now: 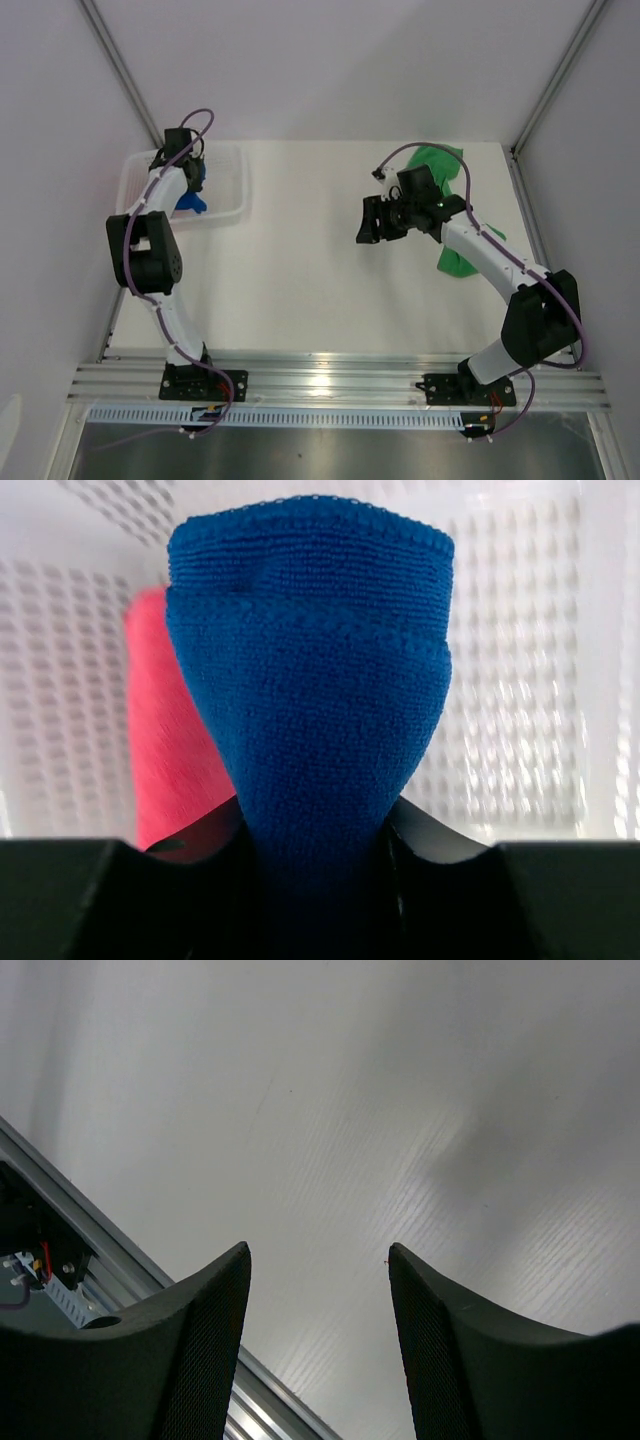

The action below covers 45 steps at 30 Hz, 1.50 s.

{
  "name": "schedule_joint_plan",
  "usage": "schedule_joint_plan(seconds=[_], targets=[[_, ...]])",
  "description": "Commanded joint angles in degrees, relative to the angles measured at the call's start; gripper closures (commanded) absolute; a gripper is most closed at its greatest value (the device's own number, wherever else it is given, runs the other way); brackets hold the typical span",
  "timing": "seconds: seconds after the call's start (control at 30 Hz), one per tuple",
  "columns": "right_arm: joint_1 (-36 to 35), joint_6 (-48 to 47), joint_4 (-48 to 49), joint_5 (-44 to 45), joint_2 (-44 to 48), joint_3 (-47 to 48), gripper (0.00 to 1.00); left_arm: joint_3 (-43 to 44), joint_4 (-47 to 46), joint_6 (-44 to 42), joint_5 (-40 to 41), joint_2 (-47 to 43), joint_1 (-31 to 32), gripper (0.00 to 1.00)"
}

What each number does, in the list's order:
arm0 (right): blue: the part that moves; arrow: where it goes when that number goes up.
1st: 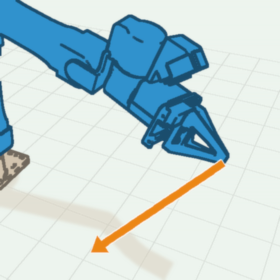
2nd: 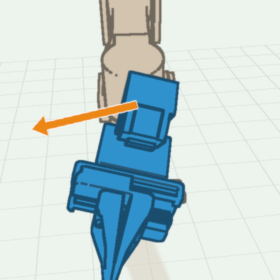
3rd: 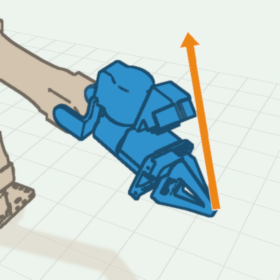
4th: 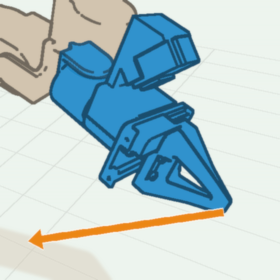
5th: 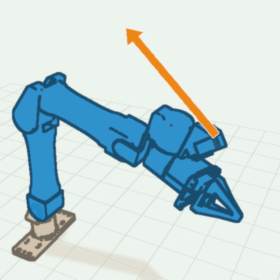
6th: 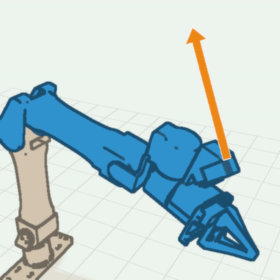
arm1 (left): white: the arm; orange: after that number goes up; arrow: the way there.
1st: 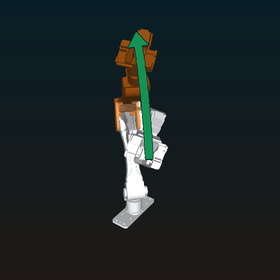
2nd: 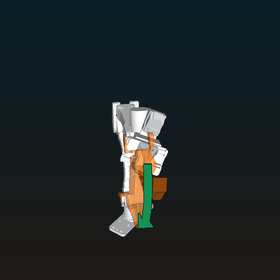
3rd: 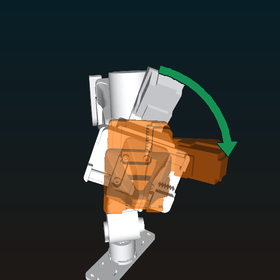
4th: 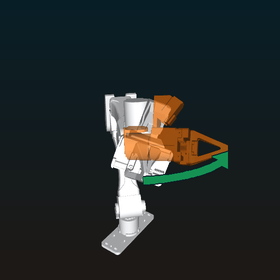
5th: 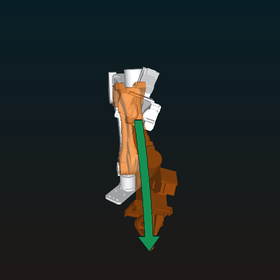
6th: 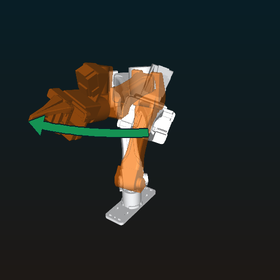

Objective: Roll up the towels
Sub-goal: Place the rolled towel into the container

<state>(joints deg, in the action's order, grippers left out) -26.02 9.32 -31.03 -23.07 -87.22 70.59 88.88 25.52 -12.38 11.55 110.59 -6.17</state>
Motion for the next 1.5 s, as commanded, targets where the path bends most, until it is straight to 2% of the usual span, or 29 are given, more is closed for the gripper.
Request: schedule_joint_plan(seconds=[0.0, 0.1, 0.2, 0.3, 0.4, 0.53, 0.77, 0.9, 1.0, 1.13, 1.23, 1.3, 1.47], targets=[[0.2, 0.9, -2.9, 0.7, -1.2, 4.6, 0.39, 9.8, -2.1, -1.6, 4.9, 3.8, -1.3, 0.96], [0.3, 0.7, -4.0, 1.7, -1.9, 6.7, 0.39, 13.2, -2.0, -3.1, 5.4, 6.2, -1.6, 0.96], [0.3, 1.0, -4.1, 2.6, -2.9, 7.8, 0.39, 13.4, -3.1, -4.0, 7.0, 8.2, -1.7, 0.96], [0.3, 1.7, -4.5, 2.9, -4.1, 9.1, 0.39, 13.2, -0.3, -3.2, 7.0, 10.9, -1.7, 0.95], [0.4, 1.8, -4.8, 2.9, -5.1, 10.4, 0.39, 14.4, 1.9, -2.6, 7.5, 13.5, -1.8, 0.86], [0.4, 0.6, -6.4, 3.6, -5.9, 12.4, 0.39, 20.4, 9.7, 1.2, 3.4, 17.2, -2.3, 0.82], [1.6, -0.5, -8.3, 3.9, -5.9, 13.1, 0.39, 19.8, 13.5, 5.1, 1.0, 19.4, -3.2, 0.77], [2.5, -0.9, -8.6, 4.2, -5.9, 13.2, 0.39, 22.6, 17.0, 8.0, -4.1, 19.7, -5.6, 0.72], [2.8, -0.7, -8.6, 4.2, -6.2, 13.4, 0.39, 21.9, 18.7, 10.0, -5.7, 19.3, -7.0, 0.73], [3.0, -1.1, -9.0, 4.1, -6.7, 14.1, 0.39, 20.4, 17.9, 11.1, -6.3, 18.4, -8.4, 0.78], [3.1, -1.3, -9.3, 4.0, -7.5, 14.8, 0.39, 20.0, 17.2, 11.2, -6.1, 17.9, -8.5, 0.77], [3.1, -1.2, -9.5, 3.6, -7.8, 15.4, 0.39, 19.8, 17.0, 11.1, -6.3, 17.8, -8.5, 0.75], [3.3, -1.9, -9.9, 3.8, -7.8, 15.5, 0.39, 20.0, 16.8, 9.6, -6.6, 18.0, -8.5, 0.57]])
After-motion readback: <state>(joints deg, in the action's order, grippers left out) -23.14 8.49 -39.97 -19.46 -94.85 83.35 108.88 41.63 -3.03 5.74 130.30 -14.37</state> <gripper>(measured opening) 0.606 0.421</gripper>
